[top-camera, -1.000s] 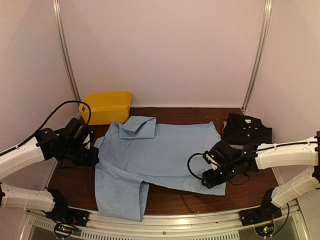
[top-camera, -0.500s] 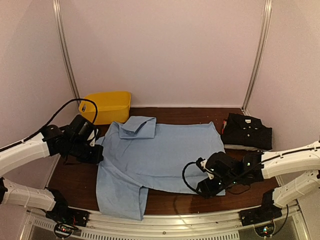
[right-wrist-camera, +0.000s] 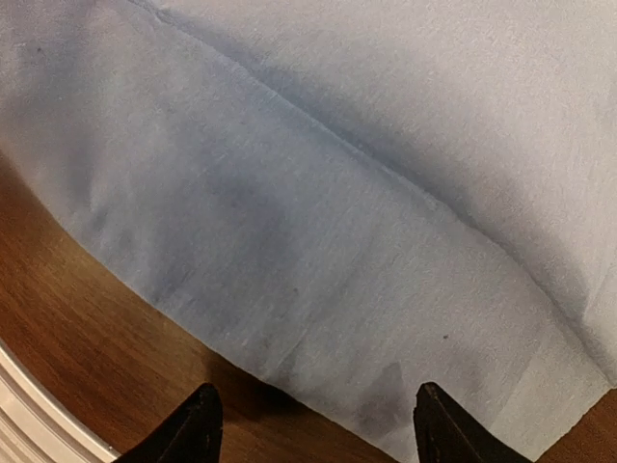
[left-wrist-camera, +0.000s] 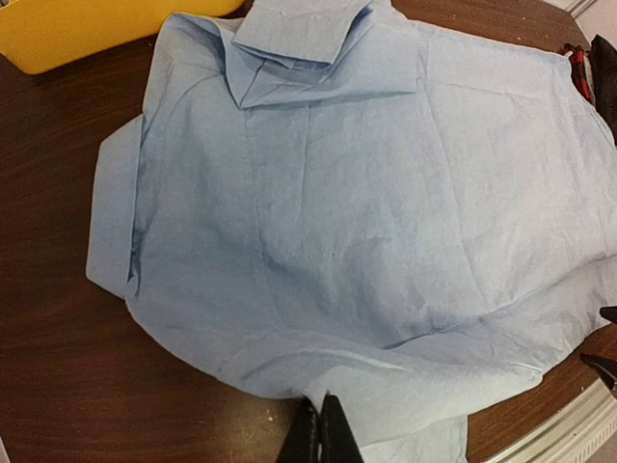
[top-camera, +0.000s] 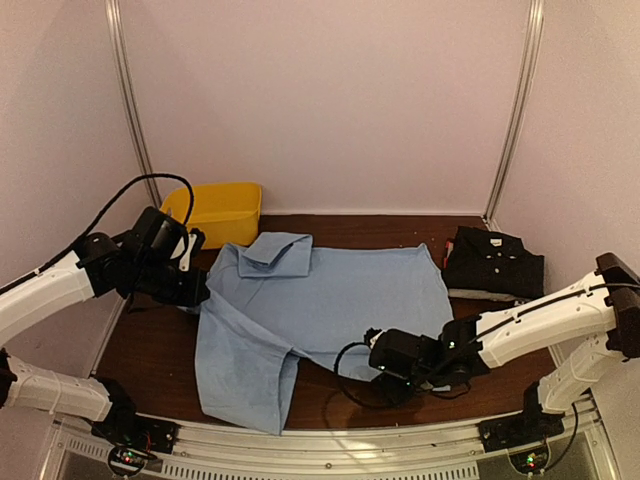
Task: Fold and stack the long sleeve shirts
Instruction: Pick up the flattened shirt from the center of the board.
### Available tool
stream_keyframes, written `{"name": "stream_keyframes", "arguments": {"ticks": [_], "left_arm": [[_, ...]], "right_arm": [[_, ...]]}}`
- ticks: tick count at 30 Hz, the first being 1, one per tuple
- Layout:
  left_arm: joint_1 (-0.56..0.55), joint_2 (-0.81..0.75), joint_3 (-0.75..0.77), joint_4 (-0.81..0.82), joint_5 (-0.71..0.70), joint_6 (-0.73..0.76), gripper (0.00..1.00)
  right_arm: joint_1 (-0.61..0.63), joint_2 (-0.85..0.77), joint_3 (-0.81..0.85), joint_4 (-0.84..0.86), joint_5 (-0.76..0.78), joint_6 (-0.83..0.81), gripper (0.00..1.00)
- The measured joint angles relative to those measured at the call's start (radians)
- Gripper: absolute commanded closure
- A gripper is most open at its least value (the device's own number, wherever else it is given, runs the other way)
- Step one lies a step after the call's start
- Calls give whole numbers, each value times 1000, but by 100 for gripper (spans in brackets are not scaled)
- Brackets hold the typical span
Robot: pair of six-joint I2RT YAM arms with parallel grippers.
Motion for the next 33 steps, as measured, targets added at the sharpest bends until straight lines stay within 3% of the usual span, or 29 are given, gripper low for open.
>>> {"name": "stream_keyframes", "arguments": {"ticks": [20, 26, 33], "left_arm": [[8, -5, 0, -6, 16, 26, 100], [21, -9, 0, -23, 16, 36, 100], [21, -10, 0, -31, 17, 40, 100]], "right_arm": [[32, 184, 116, -144, 209, 50, 40], [32, 185, 115, -203, 236, 85, 48], [32, 185, 111, -241, 257, 112, 68]]}}
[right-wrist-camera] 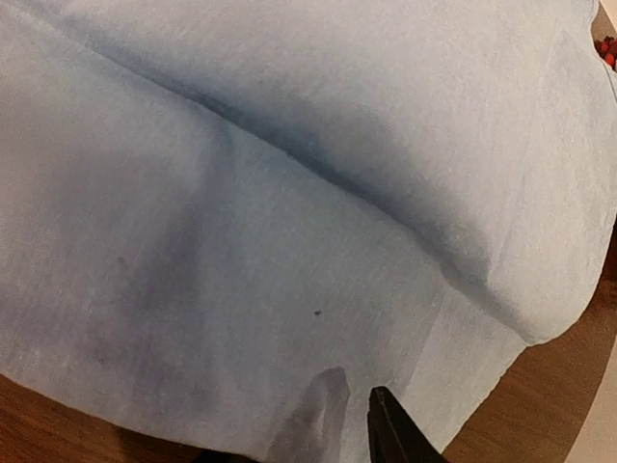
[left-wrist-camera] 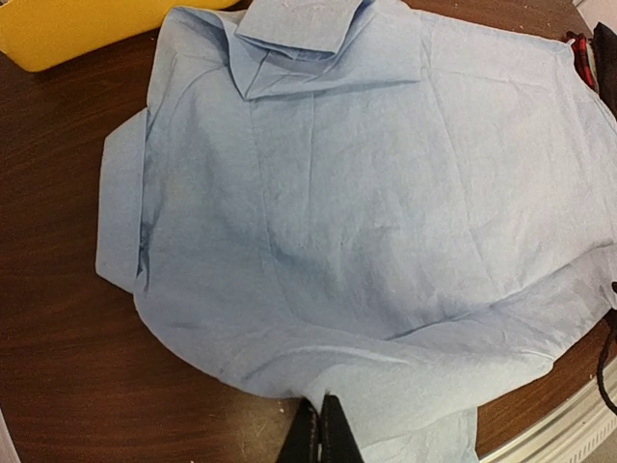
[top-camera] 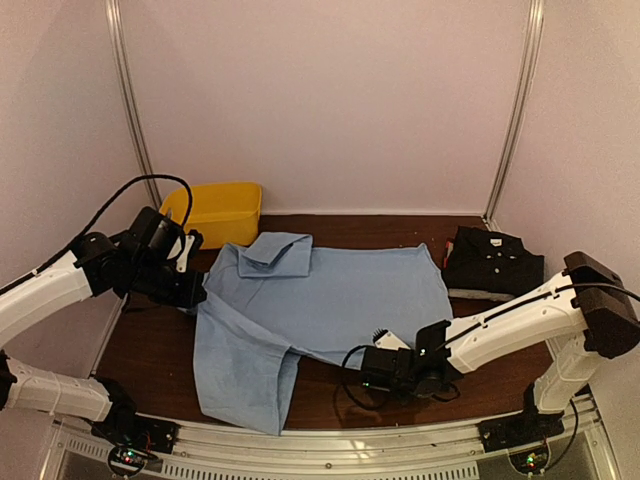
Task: Fold and stack the long sleeve shirts
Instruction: Pick up the flattened shirt from the center of the board, then fold the flattened shirt at the center of the board.
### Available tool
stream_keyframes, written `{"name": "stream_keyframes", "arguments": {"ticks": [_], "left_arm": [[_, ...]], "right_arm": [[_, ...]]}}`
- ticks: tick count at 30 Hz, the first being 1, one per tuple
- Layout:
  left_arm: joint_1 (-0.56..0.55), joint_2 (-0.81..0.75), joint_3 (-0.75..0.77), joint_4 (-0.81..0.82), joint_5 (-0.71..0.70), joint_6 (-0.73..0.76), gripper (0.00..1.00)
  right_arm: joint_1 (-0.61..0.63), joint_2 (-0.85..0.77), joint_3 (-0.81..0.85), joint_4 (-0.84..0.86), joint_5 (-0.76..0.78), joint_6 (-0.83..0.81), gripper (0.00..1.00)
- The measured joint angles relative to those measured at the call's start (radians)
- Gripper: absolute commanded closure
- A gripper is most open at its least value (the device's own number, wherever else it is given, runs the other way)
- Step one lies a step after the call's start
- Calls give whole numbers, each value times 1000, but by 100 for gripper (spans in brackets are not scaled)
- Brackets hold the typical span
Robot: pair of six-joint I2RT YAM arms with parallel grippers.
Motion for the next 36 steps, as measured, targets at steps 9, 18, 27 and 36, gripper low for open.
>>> {"name": "stream_keyframes", "arguments": {"ticks": [9, 18, 27, 36], "left_arm": [[0, 0, 0, 0, 0, 0, 100], [23, -4, -13, 1, 2, 9, 100], [112, -14, -57, 4, 40, 45, 100], [138, 6, -58, 44, 76, 64, 100]], "right_arm": [[0, -4, -10, -24, 16, 15, 93], [-4, -30, -6, -75, 33, 23, 100], [-40, -77, 49, -143, 41, 19, 100], [-136, -103, 100, -178, 41, -40, 99]]}}
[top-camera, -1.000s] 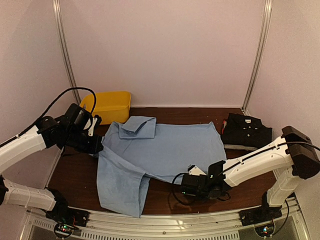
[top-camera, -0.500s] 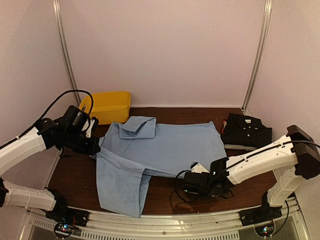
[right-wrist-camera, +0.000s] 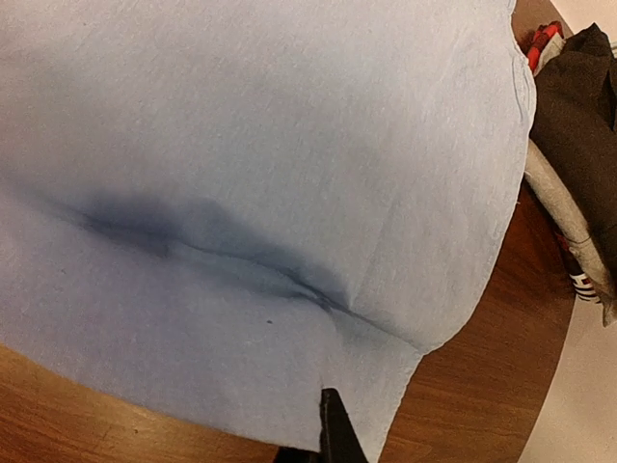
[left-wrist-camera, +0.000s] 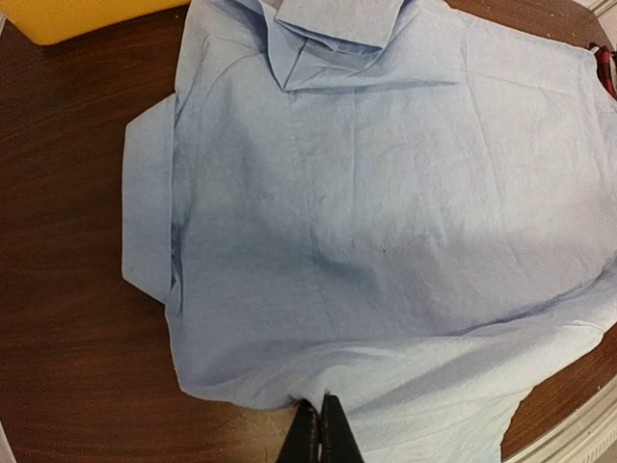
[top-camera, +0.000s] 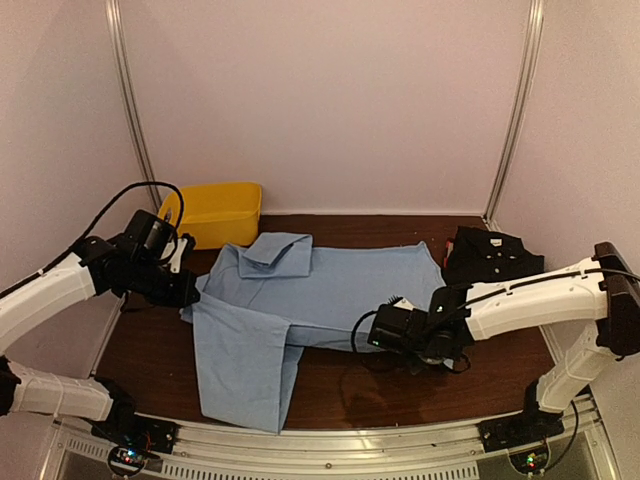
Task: Fold and stack the long sleeve shirts
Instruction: Fold the flattened shirt at the center of the board.
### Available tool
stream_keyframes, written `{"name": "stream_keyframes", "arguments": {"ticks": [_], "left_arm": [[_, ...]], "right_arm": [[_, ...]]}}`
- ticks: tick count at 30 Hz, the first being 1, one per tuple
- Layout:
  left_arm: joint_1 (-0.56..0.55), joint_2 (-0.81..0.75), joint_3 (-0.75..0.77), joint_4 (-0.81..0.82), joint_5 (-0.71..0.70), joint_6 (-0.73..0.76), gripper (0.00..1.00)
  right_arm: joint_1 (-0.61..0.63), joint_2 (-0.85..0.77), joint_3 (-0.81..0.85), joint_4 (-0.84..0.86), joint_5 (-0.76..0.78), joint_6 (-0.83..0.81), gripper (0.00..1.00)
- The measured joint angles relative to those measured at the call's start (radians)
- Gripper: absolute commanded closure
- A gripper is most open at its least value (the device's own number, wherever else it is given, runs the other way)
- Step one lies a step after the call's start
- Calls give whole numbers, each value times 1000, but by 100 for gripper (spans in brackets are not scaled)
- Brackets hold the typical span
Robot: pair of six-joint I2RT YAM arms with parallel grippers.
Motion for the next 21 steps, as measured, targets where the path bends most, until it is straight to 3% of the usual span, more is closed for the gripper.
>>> {"name": "stream_keyframes", "arguments": {"ticks": [11, 21], "left_arm": [[59, 81, 1, 60, 45, 21, 100], [81, 185, 2, 134, 97, 32, 100]], "right_arm": [[-148, 18, 89, -30, -2, -126, 87], [-269, 58, 105, -37, -29, -187, 85]]}}
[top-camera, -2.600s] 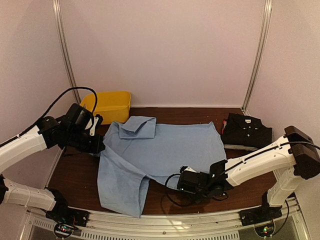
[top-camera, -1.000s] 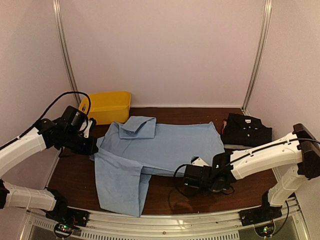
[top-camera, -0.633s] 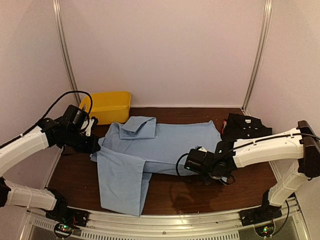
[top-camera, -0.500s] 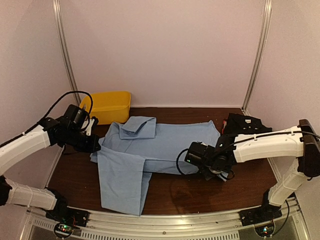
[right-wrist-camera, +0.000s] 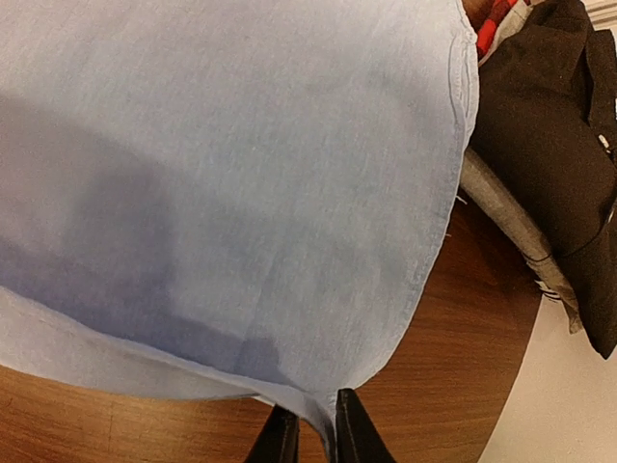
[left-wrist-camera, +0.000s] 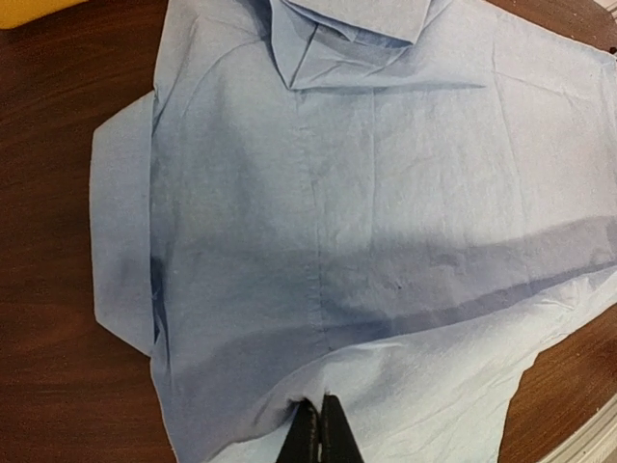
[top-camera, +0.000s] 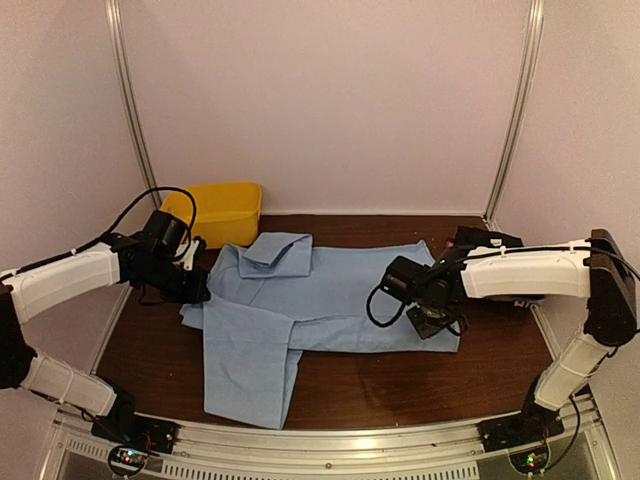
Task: Fold and stack the long sleeve shirts
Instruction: Fold the flattened shirt at the center of the board.
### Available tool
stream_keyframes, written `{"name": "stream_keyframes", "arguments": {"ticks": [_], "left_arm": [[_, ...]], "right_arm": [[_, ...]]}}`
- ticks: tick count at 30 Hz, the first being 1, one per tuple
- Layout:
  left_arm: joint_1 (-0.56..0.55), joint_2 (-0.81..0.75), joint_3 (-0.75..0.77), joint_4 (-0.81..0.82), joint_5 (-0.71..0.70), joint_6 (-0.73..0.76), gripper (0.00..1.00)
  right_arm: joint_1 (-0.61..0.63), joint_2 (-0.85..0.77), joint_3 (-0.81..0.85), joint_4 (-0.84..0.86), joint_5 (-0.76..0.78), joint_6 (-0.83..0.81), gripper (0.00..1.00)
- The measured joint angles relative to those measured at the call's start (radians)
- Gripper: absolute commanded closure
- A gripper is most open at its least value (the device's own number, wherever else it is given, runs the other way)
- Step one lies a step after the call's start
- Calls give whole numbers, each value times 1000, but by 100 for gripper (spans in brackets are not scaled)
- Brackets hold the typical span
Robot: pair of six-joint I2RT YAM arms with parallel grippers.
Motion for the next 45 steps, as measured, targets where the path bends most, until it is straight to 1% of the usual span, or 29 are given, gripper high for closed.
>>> {"name": "stream_keyframes", "arguments": {"ticks": [14, 22, 27, 30, 34, 39, 45], "left_arm": [[11, 124, 19, 45, -6, 0, 100], [14, 193, 22, 79, -32, -9, 100], [15, 241, 22, 92, -47, -9, 100], [16, 245, 31, 95, -42, -8, 100], [17, 249, 69, 122, -2, -8, 100], [19, 257, 132, 154, 53, -8, 100], [32, 281, 183, 166, 77, -8, 100]], "right_arm": [[-161, 126, 19, 109, -21, -111, 85], [-181, 145, 36, 125, -3, -134, 82], [-181, 122, 49, 130, -8, -145, 82], [-181, 70, 50, 146, -36, -150, 82], [-175, -11, 50, 195, -107, -165, 79], [-159, -94, 19, 297, -249, -175, 76], [-142, -114, -21, 372, -367, -173, 76]]}}
